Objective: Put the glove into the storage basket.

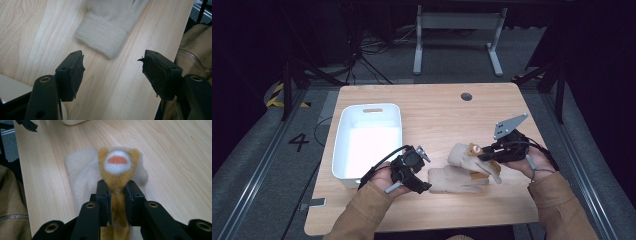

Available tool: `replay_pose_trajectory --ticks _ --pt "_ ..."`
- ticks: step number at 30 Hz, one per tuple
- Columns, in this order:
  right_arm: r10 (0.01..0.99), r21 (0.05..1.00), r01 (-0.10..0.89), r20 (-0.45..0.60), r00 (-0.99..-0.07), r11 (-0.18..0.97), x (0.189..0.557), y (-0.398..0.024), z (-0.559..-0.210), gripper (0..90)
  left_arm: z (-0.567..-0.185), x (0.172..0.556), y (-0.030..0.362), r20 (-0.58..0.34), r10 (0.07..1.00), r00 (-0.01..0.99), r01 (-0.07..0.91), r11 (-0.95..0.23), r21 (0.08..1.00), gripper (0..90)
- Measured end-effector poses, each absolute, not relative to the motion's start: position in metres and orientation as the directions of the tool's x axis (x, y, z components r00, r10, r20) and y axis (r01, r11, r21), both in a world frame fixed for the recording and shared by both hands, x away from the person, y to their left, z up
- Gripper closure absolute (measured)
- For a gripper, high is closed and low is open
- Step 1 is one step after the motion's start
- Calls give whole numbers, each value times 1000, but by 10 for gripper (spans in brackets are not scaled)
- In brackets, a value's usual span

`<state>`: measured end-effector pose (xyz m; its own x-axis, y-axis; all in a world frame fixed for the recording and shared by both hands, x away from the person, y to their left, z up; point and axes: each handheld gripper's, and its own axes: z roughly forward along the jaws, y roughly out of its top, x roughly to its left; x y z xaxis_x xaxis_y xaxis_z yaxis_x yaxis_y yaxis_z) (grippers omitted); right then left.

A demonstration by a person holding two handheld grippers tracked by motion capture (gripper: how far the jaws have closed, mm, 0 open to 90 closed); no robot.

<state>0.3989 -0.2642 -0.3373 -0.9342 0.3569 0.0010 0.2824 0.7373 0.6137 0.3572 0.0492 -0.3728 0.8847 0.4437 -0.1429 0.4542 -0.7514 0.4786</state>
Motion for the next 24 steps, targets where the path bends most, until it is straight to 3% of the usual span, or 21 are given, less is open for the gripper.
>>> replay_pose_trajectory --ticks 24 --pt "233 610 186 4 -973 770 393 -234 -354 755 -375 359 48 -144 439 887 452 -760 467 338"
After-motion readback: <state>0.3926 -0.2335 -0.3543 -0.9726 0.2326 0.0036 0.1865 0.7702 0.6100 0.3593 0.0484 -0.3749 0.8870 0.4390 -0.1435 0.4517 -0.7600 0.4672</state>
